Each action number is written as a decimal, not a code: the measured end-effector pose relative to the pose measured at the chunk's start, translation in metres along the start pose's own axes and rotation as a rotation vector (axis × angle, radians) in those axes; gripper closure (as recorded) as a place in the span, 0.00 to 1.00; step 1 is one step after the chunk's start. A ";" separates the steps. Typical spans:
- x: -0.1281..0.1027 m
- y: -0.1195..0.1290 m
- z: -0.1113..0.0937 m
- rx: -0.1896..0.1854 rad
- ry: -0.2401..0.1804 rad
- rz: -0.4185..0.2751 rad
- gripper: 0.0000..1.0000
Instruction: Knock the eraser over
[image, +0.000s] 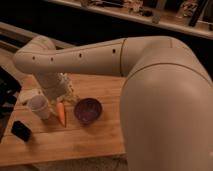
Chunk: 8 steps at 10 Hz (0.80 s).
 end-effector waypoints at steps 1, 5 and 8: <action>0.000 0.010 0.006 0.000 0.014 -0.033 0.35; -0.009 0.033 0.021 -0.009 0.040 -0.100 0.35; -0.017 0.051 0.029 -0.020 0.053 -0.149 0.35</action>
